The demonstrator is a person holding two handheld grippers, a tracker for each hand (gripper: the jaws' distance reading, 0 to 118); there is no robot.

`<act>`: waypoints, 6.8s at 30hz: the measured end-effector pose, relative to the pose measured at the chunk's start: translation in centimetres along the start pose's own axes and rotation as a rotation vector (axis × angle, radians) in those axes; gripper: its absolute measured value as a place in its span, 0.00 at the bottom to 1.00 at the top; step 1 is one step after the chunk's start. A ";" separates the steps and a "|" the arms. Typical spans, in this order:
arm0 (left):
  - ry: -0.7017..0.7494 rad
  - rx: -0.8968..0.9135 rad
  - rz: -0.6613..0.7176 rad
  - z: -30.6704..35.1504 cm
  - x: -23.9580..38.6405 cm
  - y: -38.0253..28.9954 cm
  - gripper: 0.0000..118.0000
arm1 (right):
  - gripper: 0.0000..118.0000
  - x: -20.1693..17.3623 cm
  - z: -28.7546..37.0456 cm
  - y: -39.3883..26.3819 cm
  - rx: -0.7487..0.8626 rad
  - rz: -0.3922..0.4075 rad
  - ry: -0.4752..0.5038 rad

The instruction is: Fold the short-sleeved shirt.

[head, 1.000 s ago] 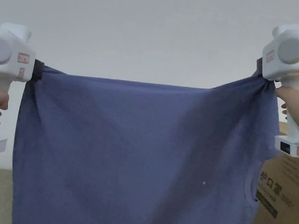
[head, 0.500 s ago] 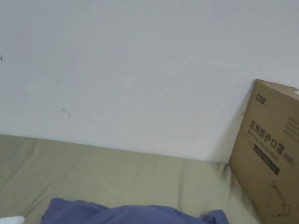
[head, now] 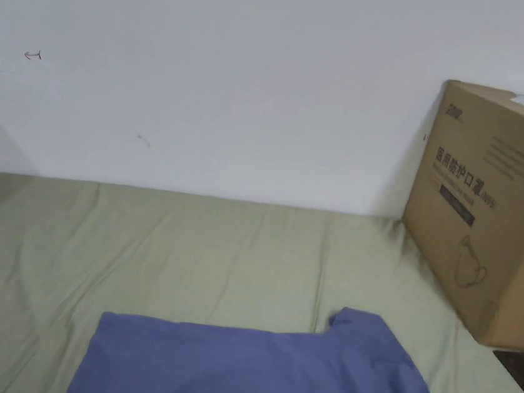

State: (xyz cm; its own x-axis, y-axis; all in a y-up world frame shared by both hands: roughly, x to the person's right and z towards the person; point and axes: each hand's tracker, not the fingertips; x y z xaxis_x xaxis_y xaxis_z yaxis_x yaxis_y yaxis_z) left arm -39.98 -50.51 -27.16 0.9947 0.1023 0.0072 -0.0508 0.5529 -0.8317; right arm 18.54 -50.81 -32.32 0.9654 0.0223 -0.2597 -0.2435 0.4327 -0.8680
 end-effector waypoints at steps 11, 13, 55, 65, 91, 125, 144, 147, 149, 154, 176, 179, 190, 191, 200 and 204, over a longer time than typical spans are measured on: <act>-0.062 0.009 0.067 0.7 -1.3 -1.8 0.69 | 0.28 0.1 -0.3 0.4 -0.016 -0.081 0.000; -0.098 -0.031 0.090 1.0 -1.4 -1.9 0.92 | 0.88 0.2 0.5 0.4 -0.004 -0.104 -0.017; -0.011 -0.014 0.100 0.4 0.4 0.7 0.95 | 0.01 -10.4 14.1 4.5 0.739 -0.061 0.116; -0.097 0.112 0.152 3.0 -0.1 -0.5 0.03 | 0.01 -8.3 12.6 4.5 0.677 -0.155 0.131; -0.079 0.253 0.202 7.2 2.3 -1.5 0.03 | 0.16 -1.6 0.5 0.7 0.058 -0.147 0.003; 0.008 0.151 0.066 -4.1 -0.7 12.7 0.03 | 0.04 1.0 -4.7 21.4 -0.001 -0.211 0.042; -0.018 0.662 0.314 8.1 3.1 7.7 0.83 | 0.98 -4.1 8.4 11.0 0.693 -0.288 0.063; -0.046 0.743 0.283 11.3 5.4 6.0 0.50 | 0.92 -6.6 11.8 8.5 0.832 -0.248 0.093; -0.043 0.733 0.242 12.1 6.0 5.8 0.00 | 0.57 -7.8 12.7 8.0 0.854 -0.224 0.129; -0.046 0.575 0.212 13.1 4.9 7.2 0.00 | 0.00 -9.0 13.5 8.9 0.790 -0.181 0.155; 0.198 -0.180 0.265 -8.7 -0.1 6.6 1.00 | 0.00 -6.4 10.7 10.1 0.638 -0.238 0.152; 0.227 -0.074 0.159 -6.3 1.9 6.4 0.69 | 0.00 -4.8 10.0 9.8 0.631 -0.286 0.107; 0.077 0.098 0.161 0.5 2.5 7.6 0.04 | 0.67 2.9 1.4 13.0 0.244 -0.348 0.065; 0.070 0.098 0.163 0.6 2.3 7.9 0.04 | 0.94 3.3 -0.4 13.6 0.166 -0.345 0.076; 0.106 0.058 0.169 -0.7 1.4 8.5 0.04 | 0.90 4.1 -9.3 15.8 -0.109 -0.326 -0.026; 0.110 0.031 0.187 -1.6 1.0 8.2 0.04 | 0.55 2.1 -7.4 15.0 -0.054 -0.184 -0.050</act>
State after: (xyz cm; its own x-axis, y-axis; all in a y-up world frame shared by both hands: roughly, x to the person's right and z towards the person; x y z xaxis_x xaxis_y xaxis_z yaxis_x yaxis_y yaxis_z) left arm -39.29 -47.15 -34.85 0.9712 0.1157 -0.2081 -0.2369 0.5582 -0.7952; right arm 16.26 -50.89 -49.04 0.9972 -0.0069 -0.0745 -0.0661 0.3845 -0.9208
